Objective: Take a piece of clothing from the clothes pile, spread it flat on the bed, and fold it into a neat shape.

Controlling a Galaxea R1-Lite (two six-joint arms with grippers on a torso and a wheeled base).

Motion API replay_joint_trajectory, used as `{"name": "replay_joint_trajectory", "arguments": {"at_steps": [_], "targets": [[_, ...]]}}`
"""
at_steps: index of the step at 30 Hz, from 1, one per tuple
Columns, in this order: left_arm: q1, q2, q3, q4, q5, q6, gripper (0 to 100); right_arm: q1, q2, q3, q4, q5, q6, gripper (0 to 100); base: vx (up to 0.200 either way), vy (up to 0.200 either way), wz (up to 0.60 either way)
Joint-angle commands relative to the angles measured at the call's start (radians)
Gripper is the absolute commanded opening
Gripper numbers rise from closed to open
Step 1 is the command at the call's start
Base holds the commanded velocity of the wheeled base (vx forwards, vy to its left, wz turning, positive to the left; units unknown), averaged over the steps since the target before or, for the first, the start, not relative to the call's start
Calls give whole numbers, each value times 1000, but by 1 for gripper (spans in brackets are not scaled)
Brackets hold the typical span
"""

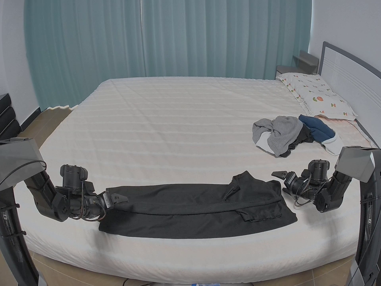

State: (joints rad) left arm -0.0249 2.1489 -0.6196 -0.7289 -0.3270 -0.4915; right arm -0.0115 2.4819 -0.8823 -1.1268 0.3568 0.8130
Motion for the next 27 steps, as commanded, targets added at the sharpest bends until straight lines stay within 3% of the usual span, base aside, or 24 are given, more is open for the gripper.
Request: {"name": "replay_joint_trajectory", "arguments": {"at_steps": [1, 11, 12, 27], "targets": [[0, 17, 29, 0, 0, 24, 100, 1, 2, 0, -1, 1, 0, 100, 0, 0, 0], [-1, 65, 14, -7, 25, 42, 100, 1, 3, 2, -1, 1, 0, 100, 0, 0, 0], [0, 65, 14, -7, 29, 44, 0, 1, 3, 2, -1, 1, 0, 100, 0, 0, 0], [54, 68, 40, -6, 120, 189, 0, -1, -1, 2, -1, 1, 0, 100, 0, 0, 0]]}}
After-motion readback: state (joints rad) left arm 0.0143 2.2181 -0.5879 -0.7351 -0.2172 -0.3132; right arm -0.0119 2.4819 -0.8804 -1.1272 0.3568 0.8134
